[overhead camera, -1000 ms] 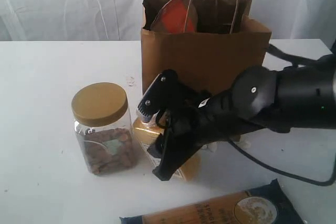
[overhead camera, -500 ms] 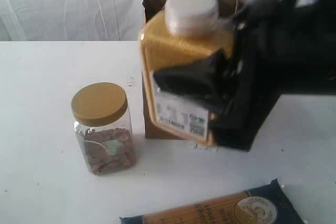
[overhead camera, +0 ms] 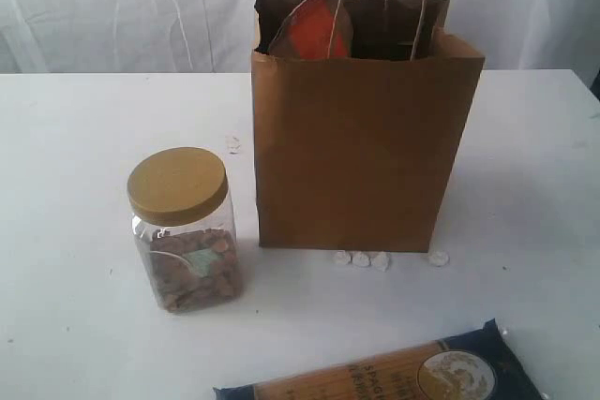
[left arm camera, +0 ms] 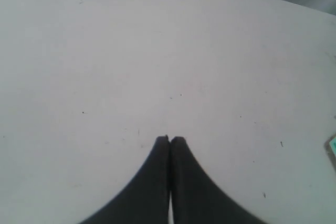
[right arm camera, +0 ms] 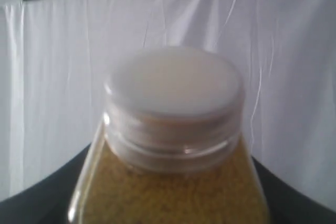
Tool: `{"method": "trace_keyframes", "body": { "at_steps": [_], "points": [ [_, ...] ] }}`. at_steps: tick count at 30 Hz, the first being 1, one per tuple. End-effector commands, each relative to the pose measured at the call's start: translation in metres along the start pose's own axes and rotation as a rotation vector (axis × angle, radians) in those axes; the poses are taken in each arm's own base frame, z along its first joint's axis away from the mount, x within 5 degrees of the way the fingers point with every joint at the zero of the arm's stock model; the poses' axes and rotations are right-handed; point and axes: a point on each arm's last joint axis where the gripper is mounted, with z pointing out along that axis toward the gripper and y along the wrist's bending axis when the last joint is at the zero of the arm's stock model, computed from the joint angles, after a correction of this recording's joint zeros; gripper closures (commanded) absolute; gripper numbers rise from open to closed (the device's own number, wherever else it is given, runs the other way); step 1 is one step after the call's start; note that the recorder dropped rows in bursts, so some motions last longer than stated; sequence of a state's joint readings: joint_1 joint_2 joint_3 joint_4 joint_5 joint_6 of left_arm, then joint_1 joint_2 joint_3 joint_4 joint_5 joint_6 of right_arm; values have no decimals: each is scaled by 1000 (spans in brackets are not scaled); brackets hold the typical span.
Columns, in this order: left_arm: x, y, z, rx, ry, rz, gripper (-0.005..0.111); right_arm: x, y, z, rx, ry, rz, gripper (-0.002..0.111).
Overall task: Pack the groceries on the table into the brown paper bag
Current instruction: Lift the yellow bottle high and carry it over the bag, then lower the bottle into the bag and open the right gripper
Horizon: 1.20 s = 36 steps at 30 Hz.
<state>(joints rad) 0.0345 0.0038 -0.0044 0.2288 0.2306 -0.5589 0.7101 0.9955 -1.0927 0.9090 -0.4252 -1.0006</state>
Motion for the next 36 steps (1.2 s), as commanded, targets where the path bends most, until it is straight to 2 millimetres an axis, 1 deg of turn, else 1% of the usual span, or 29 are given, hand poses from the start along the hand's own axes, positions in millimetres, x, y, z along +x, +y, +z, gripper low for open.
{"method": "trace_keyframes", "body": {
  "at_steps": [1, 3, 5, 9, 13, 18, 21, 24, 26, 28, 31, 33, 36],
  "points": [
    [1, 1, 0, -5, -2, 23, 107, 35, 5, 28, 100, 22, -139, 103],
    [1, 1, 0, -5, -2, 23, 107, 50, 5, 39, 163, 21, -170, 103],
    [1, 1, 0, -5, -2, 22, 107, 59, 7, 50, 194, 22, -185, 103],
    [1, 1, 0, -5, -2, 22, 107, 74, 11, 76, 143, 87, -173, 103],
    [1, 1, 0, -5, -2, 22, 107, 79, 14, 91, 46, 171, -71, 103],
    [1, 1, 0, -5, -2, 22, 107, 81, 13, 95, 28, 195, -65, 103],
    [1, 1, 0, -5, -2, 22, 107, 81, 6, 96, 45, 200, -72, 103],
    [1, 1, 0, -5, -2, 22, 107, 84, -1, 98, 74, 197, -130, 103],
    [1, 1, 0, -5, -2, 22, 107, 88, -3, 99, 61, 228, -112, 103],
    [1, 1, 0, -5, -2, 22, 107, 95, 0, 98, 9, 293, -44, 103],
    [1, 1, 0, -5, -2, 22, 107, 104, 11, 96, -111, 380, -35, 103],
    [1, 1, 0, -5, -2, 22, 107, 107, 13, 95, -143, 401, -39, 103],
    [1, 1, 0, -5, -2, 22, 107, 109, 14, 96, -146, 407, -42, 103]
  ]
}}
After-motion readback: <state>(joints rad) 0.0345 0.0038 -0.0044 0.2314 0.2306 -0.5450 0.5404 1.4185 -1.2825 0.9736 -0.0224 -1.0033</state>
